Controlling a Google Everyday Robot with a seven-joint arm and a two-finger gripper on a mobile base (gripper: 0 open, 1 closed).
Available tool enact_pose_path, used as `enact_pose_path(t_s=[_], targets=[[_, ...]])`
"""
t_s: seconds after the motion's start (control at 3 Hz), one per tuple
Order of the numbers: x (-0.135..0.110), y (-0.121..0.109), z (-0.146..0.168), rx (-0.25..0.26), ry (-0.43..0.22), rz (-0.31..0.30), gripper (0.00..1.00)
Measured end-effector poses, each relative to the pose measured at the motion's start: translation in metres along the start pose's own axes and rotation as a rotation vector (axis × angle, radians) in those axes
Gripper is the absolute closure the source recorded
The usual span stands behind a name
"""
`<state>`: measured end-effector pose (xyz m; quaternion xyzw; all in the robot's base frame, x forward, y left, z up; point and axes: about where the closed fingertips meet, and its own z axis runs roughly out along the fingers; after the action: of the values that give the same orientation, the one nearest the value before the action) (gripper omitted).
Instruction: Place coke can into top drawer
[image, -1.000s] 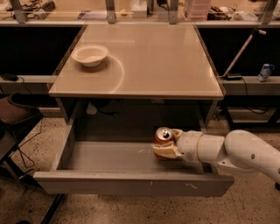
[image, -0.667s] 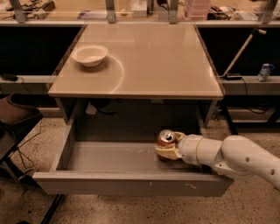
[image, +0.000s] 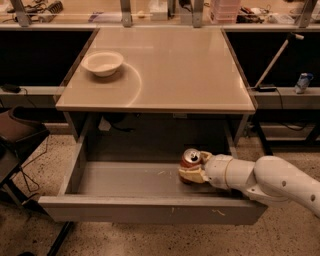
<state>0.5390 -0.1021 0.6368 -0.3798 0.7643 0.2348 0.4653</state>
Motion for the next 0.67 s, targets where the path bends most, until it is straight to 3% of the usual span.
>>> enact_pose_path(t_s=[0.67], targets=[[0.0000,0.0000,0.0000,0.000,0.000,0.000,0.11]])
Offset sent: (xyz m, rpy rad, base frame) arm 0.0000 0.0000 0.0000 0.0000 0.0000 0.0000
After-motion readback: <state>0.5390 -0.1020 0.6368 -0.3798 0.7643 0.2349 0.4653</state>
